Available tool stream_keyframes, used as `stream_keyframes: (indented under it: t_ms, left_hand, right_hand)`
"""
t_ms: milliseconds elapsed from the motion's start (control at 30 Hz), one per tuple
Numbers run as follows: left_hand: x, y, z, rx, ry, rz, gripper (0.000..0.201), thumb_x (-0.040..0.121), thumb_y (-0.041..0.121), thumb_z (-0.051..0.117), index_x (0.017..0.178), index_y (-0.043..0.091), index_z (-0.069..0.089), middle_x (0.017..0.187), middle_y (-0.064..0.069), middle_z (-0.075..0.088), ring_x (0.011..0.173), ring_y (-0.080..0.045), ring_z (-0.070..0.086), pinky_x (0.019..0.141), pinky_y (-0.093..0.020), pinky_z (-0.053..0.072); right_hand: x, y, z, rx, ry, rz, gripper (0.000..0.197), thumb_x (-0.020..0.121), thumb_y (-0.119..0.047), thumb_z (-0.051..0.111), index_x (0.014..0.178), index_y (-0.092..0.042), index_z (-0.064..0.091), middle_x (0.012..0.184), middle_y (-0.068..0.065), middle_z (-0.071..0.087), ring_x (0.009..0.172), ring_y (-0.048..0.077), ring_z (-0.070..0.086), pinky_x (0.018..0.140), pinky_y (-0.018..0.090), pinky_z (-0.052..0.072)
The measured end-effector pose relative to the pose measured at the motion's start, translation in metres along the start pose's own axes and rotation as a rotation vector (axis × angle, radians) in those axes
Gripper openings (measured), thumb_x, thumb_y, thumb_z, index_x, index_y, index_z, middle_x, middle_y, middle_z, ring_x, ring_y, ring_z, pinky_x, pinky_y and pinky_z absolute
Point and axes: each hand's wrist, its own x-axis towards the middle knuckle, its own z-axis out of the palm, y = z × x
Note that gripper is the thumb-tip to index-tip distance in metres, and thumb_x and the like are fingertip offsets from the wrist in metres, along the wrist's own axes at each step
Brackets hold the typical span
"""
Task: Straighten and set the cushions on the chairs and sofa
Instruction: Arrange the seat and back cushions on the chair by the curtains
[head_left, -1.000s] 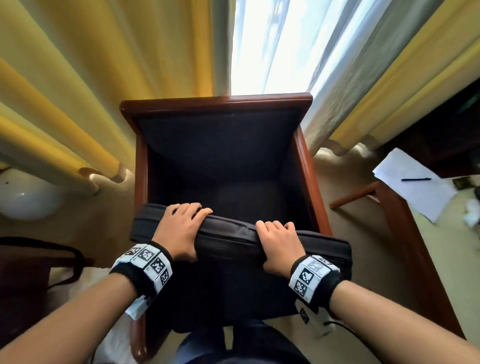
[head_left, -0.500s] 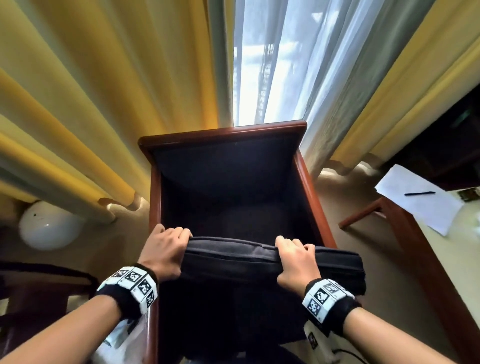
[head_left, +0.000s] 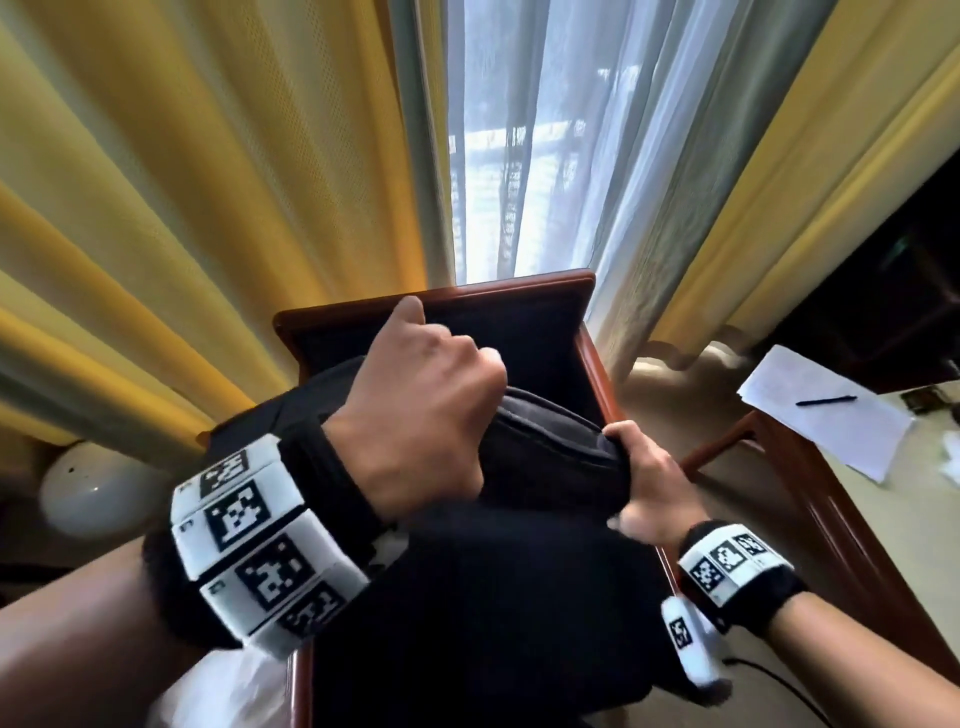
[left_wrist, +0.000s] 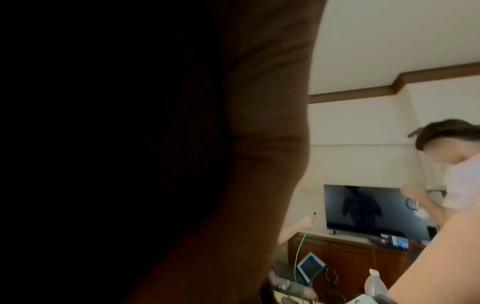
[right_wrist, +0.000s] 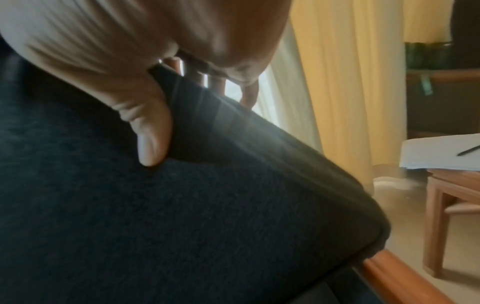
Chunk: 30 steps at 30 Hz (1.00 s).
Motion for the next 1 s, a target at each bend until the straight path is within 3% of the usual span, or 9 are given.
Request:
stream_keyframes:
  t_ms: [133,267,400,500,567,667,800,933,1000]
  left_hand:
    - [0.028,0.018,0.017,0.034,-0.121,0.045,0.03,0.067,0.035,0.065,0.063,0.023,0.037,0.071,0.001,0.058,0.075,-0.019,0.059,0.085,-0.038,0.026]
    - [0.038,0.039,0.084,-0.095,-0.214,0.05,0.025,0.068,0.041,0.069,0.082,0.024,0.057,0.093,-0.001,0.067,0.091,-0.023,0.059,0.092,-0.04,0.029]
    - [0.03,0.036,0.113,-0.274,0.032,-0.055,0.042,0.06,0.044,0.065,0.094,0.02,0.06,0.092,-0.001,0.06,0.091,-0.025,0.053,0.084,-0.04,0.032]
    - [0.019,0.02,0.134,-0.46,0.213,-0.05,0.079,0.053,0.063,0.063,0.125,0.029,0.054,0.116,0.004,0.058,0.108,-0.021,0.053,0.09,-0.042,0.035]
    - [0.009,0.002,0.154,-0.57,0.191,-0.096,0.099,0.051,0.072,0.061,0.14,0.035,0.039,0.131,0.007,0.051,0.123,-0.017,0.045,0.096,-0.046,0.034]
    - [-0.003,-0.036,0.189,-0.566,0.034,-0.227,0.121,0.044,0.08,0.064,0.149,0.034,0.025,0.145,0.008,0.039,0.139,-0.017,0.033,0.102,-0.05,0.032]
    - [-0.006,-0.05,0.213,-0.524,-0.052,-0.296,0.125,0.039,0.081,0.061,0.149,0.037,0.023,0.149,0.007,0.036,0.143,-0.021,0.029,0.102,-0.051,0.028]
    - [0.018,-0.011,0.203,-0.45,0.026,-0.272,0.124,0.034,0.071,0.073,0.146,0.033,0.034,0.139,0.001,0.047,0.136,-0.027,0.04,0.096,-0.052,0.032]
    - [0.032,0.017,0.194,-0.405,0.088,-0.247,0.117,0.037,0.062,0.075,0.144,0.029,0.041,0.136,-0.004,0.051,0.133,-0.03,0.044,0.095,-0.051,0.034]
  right_hand:
    - [0.01,-0.03,0.045,0.103,-0.084,-0.046,0.112,0.046,-0.021,0.091,0.143,-0.015,0.037,0.135,0.005,0.053,0.124,0.024,0.053,0.108,0.031,0.039]
    - [0.017,-0.054,0.088,0.276,-0.112,-0.047,0.108,0.044,-0.04,0.094,0.137,-0.018,0.043,0.131,-0.006,0.055,0.119,0.011,0.055,0.102,0.036,0.047]
    - [0.027,-0.052,0.093,0.278,-0.08,0.027,0.107,0.041,-0.046,0.092,0.134,-0.024,0.044,0.124,-0.008,0.06,0.111,0.011,0.058,0.094,0.029,0.05]
    - [0.036,-0.044,0.081,0.275,-0.091,0.053,0.096,0.041,-0.041,0.09,0.125,-0.032,0.045,0.107,-0.012,0.063,0.099,0.012,0.062,0.081,0.027,0.049]
    - [0.04,-0.038,0.073,0.25,-0.109,0.082,0.091,0.043,-0.031,0.092,0.121,-0.032,0.045,0.099,-0.014,0.061,0.094,0.014,0.061,0.076,0.026,0.045]
    - [0.043,-0.025,0.059,0.224,-0.128,0.132,0.099,0.038,-0.022,0.097,0.122,-0.03,0.045,0.109,-0.009,0.062,0.104,0.019,0.062,0.087,0.033,0.05]
    - [0.032,-0.022,0.031,0.263,0.001,0.139,0.116,0.039,-0.017,0.098,0.138,-0.029,0.038,0.127,-0.005,0.055,0.117,0.015,0.053,0.1,0.031,0.044]
    - [0.028,-0.05,0.003,-0.067,0.178,-0.042,0.109,0.045,-0.026,0.092,0.14,-0.026,0.04,0.133,0.001,0.048,0.122,0.022,0.046,0.106,0.043,0.041]
    - [0.032,-0.071,0.001,-0.411,0.098,-0.103,0.098,0.054,-0.032,0.081,0.142,-0.023,0.039,0.135,0.003,0.048,0.129,0.029,0.044,0.109,0.054,0.034]
